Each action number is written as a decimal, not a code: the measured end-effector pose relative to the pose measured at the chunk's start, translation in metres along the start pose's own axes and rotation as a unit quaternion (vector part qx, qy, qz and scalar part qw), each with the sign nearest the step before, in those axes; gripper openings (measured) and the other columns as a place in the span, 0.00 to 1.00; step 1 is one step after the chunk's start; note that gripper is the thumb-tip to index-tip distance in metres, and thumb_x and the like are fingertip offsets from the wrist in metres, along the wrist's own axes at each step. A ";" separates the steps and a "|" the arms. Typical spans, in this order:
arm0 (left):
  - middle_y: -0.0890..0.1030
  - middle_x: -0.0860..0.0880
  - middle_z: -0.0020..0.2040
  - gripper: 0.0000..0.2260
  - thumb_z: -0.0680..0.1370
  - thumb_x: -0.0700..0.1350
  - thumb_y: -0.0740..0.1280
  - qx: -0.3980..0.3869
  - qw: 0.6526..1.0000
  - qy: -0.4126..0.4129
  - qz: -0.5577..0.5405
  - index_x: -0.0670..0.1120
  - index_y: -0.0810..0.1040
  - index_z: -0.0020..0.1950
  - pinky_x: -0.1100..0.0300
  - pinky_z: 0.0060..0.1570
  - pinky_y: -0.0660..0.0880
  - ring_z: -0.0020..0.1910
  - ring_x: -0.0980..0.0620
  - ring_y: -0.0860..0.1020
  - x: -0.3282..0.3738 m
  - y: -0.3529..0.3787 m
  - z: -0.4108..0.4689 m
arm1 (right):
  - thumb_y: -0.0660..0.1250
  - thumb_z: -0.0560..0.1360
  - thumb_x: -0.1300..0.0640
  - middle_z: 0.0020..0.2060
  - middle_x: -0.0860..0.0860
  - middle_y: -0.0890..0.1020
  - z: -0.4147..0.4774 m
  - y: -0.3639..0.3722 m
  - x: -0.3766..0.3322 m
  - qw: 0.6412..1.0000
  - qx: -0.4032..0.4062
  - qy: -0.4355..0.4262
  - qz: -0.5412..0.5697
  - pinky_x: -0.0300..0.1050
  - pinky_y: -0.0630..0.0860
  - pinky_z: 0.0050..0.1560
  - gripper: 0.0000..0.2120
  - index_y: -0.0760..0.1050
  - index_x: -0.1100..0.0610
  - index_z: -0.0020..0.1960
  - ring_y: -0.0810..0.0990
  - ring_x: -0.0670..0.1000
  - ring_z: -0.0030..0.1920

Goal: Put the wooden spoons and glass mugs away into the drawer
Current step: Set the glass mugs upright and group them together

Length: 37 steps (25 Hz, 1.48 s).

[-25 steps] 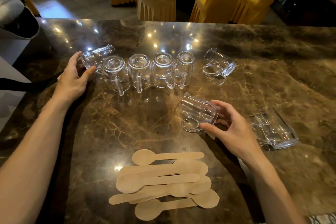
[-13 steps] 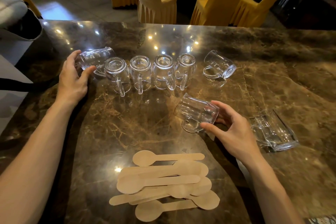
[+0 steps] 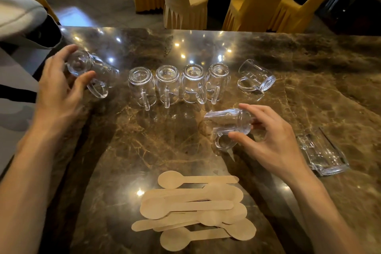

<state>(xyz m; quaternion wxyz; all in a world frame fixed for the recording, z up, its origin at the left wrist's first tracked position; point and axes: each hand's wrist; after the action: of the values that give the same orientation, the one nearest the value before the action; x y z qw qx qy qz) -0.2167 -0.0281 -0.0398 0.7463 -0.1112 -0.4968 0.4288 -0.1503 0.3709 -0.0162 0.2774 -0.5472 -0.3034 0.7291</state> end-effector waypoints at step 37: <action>0.80 0.51 0.56 0.14 0.73 0.56 0.67 -0.184 0.967 0.073 0.160 0.51 0.76 0.56 0.57 0.44 0.64 0.45 0.46 0.79 0.141 0.023 -0.066 | 0.70 0.71 0.47 0.53 0.53 0.78 0.069 0.062 -0.076 0.985 0.008 -0.068 -0.159 0.41 0.66 0.45 0.19 0.74 0.54 0.57 0.74 0.53 0.54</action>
<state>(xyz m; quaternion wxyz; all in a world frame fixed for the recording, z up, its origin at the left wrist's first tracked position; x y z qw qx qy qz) -0.1542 0.1092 0.0058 0.6691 -0.3558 -0.4870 0.4343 -0.2026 0.2644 0.0005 0.3728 -0.4392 -0.3989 0.7134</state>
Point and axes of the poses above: each hand's wrist, its own z-axis towards the middle knuckle, its own y-axis out of the palm, x = y × z
